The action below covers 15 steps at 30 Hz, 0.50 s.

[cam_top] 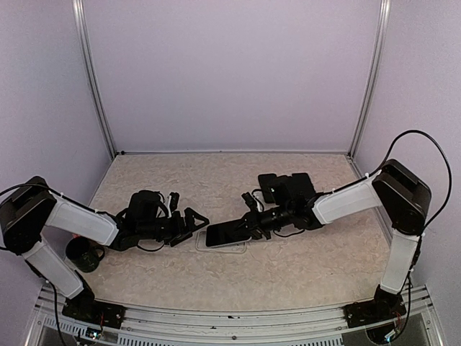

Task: Put the phone into the phone case
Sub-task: Rotate the phone case at the center of the board.

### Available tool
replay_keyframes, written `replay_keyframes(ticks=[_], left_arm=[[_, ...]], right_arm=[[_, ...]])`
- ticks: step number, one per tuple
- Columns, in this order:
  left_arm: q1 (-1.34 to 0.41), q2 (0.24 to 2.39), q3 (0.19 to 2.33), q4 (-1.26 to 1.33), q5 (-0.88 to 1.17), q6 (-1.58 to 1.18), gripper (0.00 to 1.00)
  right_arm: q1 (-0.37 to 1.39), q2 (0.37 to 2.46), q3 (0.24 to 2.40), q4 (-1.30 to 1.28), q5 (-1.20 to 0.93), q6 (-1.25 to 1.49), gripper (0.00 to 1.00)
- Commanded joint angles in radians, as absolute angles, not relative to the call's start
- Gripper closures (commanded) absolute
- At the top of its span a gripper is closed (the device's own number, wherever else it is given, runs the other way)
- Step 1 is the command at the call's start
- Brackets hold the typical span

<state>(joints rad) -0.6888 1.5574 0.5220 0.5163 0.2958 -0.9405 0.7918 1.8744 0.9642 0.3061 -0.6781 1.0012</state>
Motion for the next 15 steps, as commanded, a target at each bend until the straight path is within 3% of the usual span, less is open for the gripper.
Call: replay_keyframes(ticks=[1,7,15], left_arm=[[-0.696,1.566,0.509,0.54,0.3,-0.945,0.01],[-0.699,1.559,0.518,0.498,0.277,-0.931,0.01],[-0.827,1.492,0.606,0.178,0.068,-0.896,0.01]], right_arm=[[0.795,1.885,0.998,0.365,-0.709,1.009,1.0],[0.785,1.875,0.99,0.363,-0.711,1.006,1.0],[0.736,1.772,0.953,0.28,-0.677,0.939,1.0]])
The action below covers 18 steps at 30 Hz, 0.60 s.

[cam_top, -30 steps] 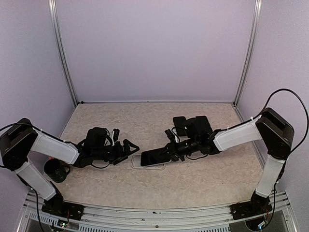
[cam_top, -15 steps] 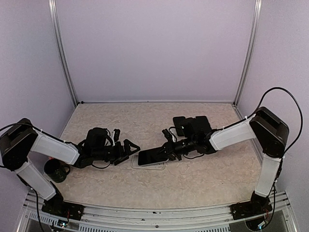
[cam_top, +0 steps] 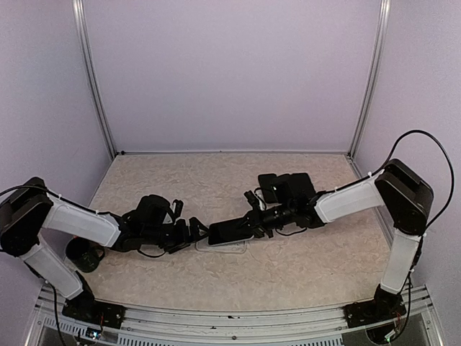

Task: Put the phone into the phone case
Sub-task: Rotate the phone case at the center of the board.

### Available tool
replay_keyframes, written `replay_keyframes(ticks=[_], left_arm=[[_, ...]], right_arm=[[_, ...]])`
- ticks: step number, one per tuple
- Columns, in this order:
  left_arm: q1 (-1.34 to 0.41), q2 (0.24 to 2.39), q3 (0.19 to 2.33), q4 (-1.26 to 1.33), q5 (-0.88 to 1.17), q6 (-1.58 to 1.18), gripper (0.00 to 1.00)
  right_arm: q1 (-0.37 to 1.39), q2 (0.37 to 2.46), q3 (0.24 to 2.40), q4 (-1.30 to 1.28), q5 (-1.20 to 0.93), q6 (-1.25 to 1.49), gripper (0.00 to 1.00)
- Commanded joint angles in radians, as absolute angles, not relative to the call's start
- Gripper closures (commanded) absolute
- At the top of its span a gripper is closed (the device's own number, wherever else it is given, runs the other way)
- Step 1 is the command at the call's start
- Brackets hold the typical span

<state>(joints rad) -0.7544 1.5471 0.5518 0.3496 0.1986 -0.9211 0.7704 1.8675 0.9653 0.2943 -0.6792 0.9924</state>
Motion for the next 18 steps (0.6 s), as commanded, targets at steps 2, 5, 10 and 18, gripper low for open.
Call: replay_keyframes(ticks=[2,5,10,18], left_arm=[[-0.879,1.472,0.632,0.1,-0.012,-0.894,0.01],[-0.94,1.446,0.633,0.052,-0.059,-0.916,0.01],[-0.969,1.443,0.606,0.091,-0.044,-0.949,0.01],[-0.968,1.56,0.658,0.153,-0.006,-0.941,0.01]], right_arm=[[0.713,1.728,0.943,0.244,-0.658,0.91,1.0],[0.671,1.672,0.944,0.162,-0.607,0.849,1.0],[0.635,1.64,0.973,0.037,-0.527,0.752,1.0],[0.632,1.68,1.004,-0.039,-0.475,0.678,1.0]])
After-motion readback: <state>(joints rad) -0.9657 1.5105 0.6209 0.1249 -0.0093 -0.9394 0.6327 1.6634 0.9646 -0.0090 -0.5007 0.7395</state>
